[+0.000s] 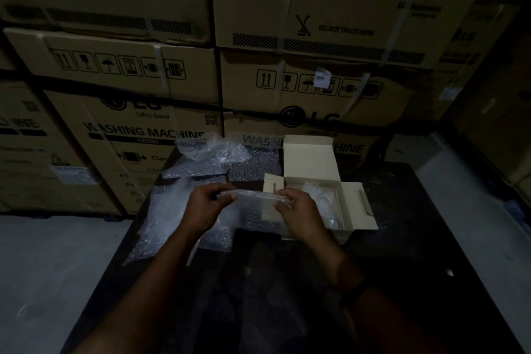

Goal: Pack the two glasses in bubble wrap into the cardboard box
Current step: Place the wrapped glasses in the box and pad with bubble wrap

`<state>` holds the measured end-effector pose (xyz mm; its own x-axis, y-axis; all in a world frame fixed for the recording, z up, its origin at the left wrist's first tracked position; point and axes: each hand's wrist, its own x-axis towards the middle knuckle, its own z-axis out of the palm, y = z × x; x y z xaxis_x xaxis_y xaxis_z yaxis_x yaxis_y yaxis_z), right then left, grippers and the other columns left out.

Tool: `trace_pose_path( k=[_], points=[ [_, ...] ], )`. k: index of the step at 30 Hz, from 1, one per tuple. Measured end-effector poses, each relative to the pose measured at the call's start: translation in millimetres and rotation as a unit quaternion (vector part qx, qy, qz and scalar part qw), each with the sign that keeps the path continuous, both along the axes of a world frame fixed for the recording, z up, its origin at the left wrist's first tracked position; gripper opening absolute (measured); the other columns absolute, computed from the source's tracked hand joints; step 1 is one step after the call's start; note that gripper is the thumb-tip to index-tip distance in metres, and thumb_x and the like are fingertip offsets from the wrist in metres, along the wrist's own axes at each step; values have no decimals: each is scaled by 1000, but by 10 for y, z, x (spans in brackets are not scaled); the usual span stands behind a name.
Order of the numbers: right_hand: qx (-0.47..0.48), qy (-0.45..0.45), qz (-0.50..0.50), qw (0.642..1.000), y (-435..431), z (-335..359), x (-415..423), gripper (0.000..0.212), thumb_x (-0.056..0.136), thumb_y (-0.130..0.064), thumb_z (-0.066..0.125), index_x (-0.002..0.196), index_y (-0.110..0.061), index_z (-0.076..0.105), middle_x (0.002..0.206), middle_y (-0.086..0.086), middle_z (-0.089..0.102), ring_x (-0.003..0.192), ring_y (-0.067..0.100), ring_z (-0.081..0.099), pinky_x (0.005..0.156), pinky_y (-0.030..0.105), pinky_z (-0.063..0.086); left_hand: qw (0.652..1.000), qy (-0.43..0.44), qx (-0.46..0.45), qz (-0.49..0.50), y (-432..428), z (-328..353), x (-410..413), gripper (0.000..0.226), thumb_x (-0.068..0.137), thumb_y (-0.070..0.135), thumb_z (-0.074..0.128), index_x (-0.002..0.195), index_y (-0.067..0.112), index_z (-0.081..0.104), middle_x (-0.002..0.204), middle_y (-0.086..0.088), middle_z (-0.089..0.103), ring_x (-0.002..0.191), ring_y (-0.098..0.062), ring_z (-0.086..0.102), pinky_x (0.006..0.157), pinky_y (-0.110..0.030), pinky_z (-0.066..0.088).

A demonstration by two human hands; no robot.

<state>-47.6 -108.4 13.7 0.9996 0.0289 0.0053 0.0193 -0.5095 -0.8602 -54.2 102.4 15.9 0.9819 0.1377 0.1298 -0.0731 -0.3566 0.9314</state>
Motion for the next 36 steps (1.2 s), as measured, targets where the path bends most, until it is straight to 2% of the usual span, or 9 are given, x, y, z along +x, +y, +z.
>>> trace_pose_path(
  k=[3, 6, 12, 14, 17, 23, 26, 31, 36],
  points=[
    [-41, -32, -1, 999, 2, -23, -8, 15, 87, -18, 66, 98, -10, 71, 105, 6, 57, 93, 14, 56, 80, 18, 41, 998, -36, 42, 5, 48, -39, 4, 7, 79, 10, 75, 82, 16, 73, 83, 7, 65, 80, 5, 60, 72, -10, 42],
    [-18, -57, -8, 998, 32, -63, -8, 11, 83, -19, 70, 90, -10, 70, 103, 4, 56, 97, 19, 58, 88, 25, 45, 998, -47, 35, 31, 78, -11, 15, 3, 78, 10, 76, 81, 10, 75, 97, 2, 58, 90, 3, 54, 75, -9, 39],
    [210, 52, -5, 976, 40, 177, -72, 6, 91, -19, 63, 92, -13, 67, 86, -5, 68, 82, 11, 62, 70, 14, 49, 995, -4, -101, -20, 65, 137, -3, 25, 88, 8, 65, 76, -13, 62, 70, -10, 60, 68, -12, 56, 65, -26, 45],
    [298, 108, 8, 948, 27, 194, -77, 10, 90, -18, 64, 95, -11, 68, 92, 7, 72, 87, 22, 67, 77, 29, 55, 989, 13, -145, 4, 26, 178, -11, 20, 90, 11, 62, 78, -5, 63, 64, -3, 55, 55, -5, 51, 55, -22, 42],
    [285, 126, 18, 950, 14, 166, -95, 23, 84, -10, 70, 104, 0, 65, 103, 20, 69, 93, 32, 66, 86, 45, 53, 984, 33, -175, 33, -13, 213, -25, 20, 93, 13, 58, 74, 7, 61, 58, 5, 52, 46, 0, 45, 46, -17, 37],
    [307, 105, -44, 945, -21, 89, -108, 16, 82, -2, 70, 96, -8, 67, 100, 17, 70, 88, 28, 66, 86, 44, 53, 940, 162, -285, -97, 67, 188, -88, 20, 92, 14, 58, 106, 0, 62, 98, -11, 71, 84, -20, 68, 67, -28, 55],
    [299, 109, -44, 947, -52, 85, -121, 13, 83, -3, 70, 93, -11, 67, 97, 15, 71, 86, 26, 67, 85, 44, 54, 956, 150, -236, -89, 24, 138, -125, 19, 83, -5, 63, 103, -5, 64, 90, -12, 71, 76, -19, 68, 66, -27, 55],
    [336, 124, 9, 934, -160, 161, -149, 23, 84, 6, 63, 99, -12, 64, 90, 8, 70, 76, 18, 68, 73, 32, 56, 970, 107, -209, -65, -31, 132, -123, 14, 82, -6, 65, 94, -11, 65, 84, -18, 66, 72, -21, 61, 68, -29, 47],
    [368, 131, -32, 920, -248, 215, -128, 25, 84, 18, 48, 102, 6, 61, 83, 16, 64, 59, 16, 65, 52, 22, 54, 950, 134, -256, -120, -123, 198, -168, 31, 85, -15, 49, 90, 6, 71, 84, -4, 73, 71, -17, 65, 55, -18, 48]
  ],
)
